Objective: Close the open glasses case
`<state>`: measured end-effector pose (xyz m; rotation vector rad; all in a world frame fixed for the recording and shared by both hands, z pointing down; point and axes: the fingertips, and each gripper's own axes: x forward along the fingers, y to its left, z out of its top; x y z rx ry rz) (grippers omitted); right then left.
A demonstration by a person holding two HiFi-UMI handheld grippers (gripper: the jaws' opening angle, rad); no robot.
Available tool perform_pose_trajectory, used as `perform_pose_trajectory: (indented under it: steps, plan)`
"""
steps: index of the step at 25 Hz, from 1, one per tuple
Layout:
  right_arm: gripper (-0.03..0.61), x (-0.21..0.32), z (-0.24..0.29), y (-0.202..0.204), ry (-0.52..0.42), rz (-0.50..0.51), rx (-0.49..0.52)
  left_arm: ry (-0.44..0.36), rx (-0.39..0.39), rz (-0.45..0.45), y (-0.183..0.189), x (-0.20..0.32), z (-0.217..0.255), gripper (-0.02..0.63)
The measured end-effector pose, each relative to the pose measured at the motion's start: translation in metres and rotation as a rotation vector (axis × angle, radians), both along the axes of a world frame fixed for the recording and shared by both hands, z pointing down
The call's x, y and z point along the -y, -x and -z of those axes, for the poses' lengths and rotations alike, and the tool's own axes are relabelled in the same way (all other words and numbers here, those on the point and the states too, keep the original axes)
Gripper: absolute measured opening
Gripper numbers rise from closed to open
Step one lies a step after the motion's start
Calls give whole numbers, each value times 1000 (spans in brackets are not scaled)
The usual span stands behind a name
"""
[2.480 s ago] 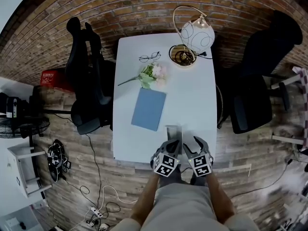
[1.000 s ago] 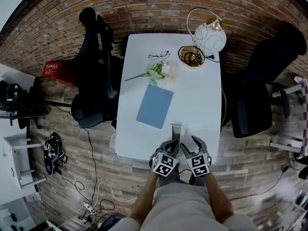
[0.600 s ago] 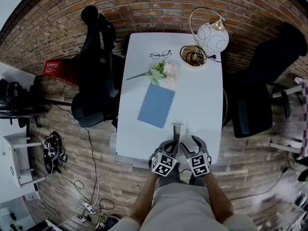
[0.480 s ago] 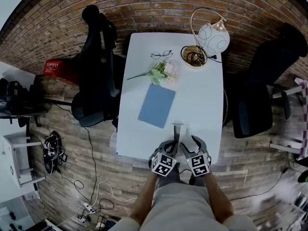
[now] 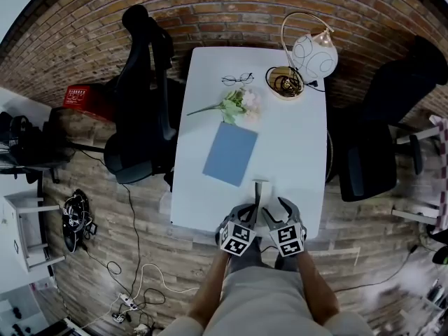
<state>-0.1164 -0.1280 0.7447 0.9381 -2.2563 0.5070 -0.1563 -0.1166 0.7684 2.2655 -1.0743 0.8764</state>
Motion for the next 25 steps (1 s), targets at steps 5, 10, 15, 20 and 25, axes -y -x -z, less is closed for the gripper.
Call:
perform_pose_trajectory:
  steps: [5,10,15,20,25]
  plan:
    - [253,-1,0,3,4,-1,-1,4,2,3,5,-1,-1,3]
    - [253,-1,0,6,4,0,-1,7,3,5,7,-1,-3,3]
    - [253,-1,-1,9,4,5,-3,15,4,7,10,-2,-5,3]
    - [253,-1,-3,12,8,11,-4,19,7,14,13,-1,-7,3]
    - [253,-1,-5,15,7,21,-4,26,11,23,17,-2,-10,3]
